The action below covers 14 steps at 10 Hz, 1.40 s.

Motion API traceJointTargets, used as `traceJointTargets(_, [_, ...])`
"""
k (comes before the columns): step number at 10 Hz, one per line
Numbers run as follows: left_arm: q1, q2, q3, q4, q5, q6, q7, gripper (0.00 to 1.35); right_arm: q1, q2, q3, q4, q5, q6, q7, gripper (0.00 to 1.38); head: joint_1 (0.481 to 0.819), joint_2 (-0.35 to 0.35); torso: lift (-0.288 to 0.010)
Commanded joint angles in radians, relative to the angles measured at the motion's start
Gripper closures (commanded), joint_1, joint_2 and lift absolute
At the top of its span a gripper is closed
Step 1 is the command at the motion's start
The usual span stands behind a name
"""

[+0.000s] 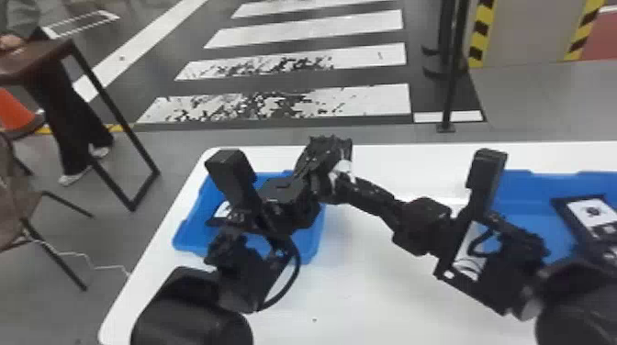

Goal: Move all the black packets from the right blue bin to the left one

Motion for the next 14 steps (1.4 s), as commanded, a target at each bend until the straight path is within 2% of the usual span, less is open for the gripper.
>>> traceJointTargets(1, [-0.001,0.0,-0.002,0.0,-0.016,-0.036,-0.004,1.22,-0.018,0.008,0.0,0.03,-0.01,-0.021,-0.012,1.08,0.692,0.244,-0.14])
traceJointTargets(2, [-0.001,0.0,-0.002,0.0,-0.016,-0.06,-0.004,1.22,-0.028,0.014,0.0,0.047,-0.028,-0.023,-0.032,1.03,0.687,0.241,-0.14])
traceJointTargets(3, [-0.003,0.0,0.004,0.0,-0.018,-0.087,-0.004,1.22,-0.028,0.017,-0.002,0.06,-0.056,-0.023,-0.034,0.63,0.678,0.236,-0.14])
traceJointTargets(4, [-0.003,-0.001,0.024,0.0,-0.034,-0.104,-0.001,1.22,-0.018,0.016,-0.01,0.057,-0.054,-0.023,-0.032,0.16,0.671,0.236,-0.14])
traceJointTargets(5, [-0.006,-0.009,0.061,0.015,-0.058,-0.129,0.009,1.22,0.002,0.016,-0.028,0.057,-0.054,-0.023,-0.029,0.0,0.667,0.239,-0.14])
traceJointTargets(6, [-0.013,-0.014,0.095,0.044,-0.124,-0.18,0.036,1.22,0.034,0.019,-0.062,0.055,-0.054,-0.023,-0.028,0.07,0.663,0.251,-0.14])
traceJointTargets(8, [-0.055,-0.026,0.159,0.221,-0.248,-0.328,0.096,1.22,0.097,0.029,-0.156,0.037,-0.042,-0.023,-0.026,0.07,0.657,0.29,-0.14])
traceJointTargets(9, [-0.045,-0.032,0.171,0.26,-0.218,-0.328,0.134,1.17,0.122,0.031,-0.204,0.018,-0.024,-0.021,-0.025,0.07,0.658,0.297,-0.14])
traceJointTargets(10, [-0.03,-0.035,0.175,0.258,-0.204,-0.306,0.134,0.67,0.149,0.037,-0.263,-0.009,0.01,0.009,-0.025,0.07,0.664,0.306,-0.14])
traceJointTargets(11, [-0.021,-0.035,0.175,0.258,-0.214,-0.342,0.127,0.16,0.176,0.049,-0.347,-0.056,0.086,0.082,-0.025,0.07,0.677,0.298,-0.14])
traceJointTargets(12, [-0.011,-0.038,0.167,0.258,-0.192,-0.387,0.111,0.05,0.191,0.054,-0.415,-0.105,0.156,0.163,-0.026,0.07,0.685,0.274,-0.14])
traceJointTargets(13, [-0.006,-0.041,0.165,0.238,-0.178,-0.404,0.079,0.14,0.21,0.057,-0.479,-0.159,0.223,0.21,-0.028,0.08,0.686,0.261,-0.14])
traceJointTargets(14, [0.014,-0.041,0.163,0.189,-0.18,-0.389,0.052,0.15,0.247,0.066,-0.545,-0.24,0.287,0.281,-0.058,0.08,0.686,0.227,-0.14])
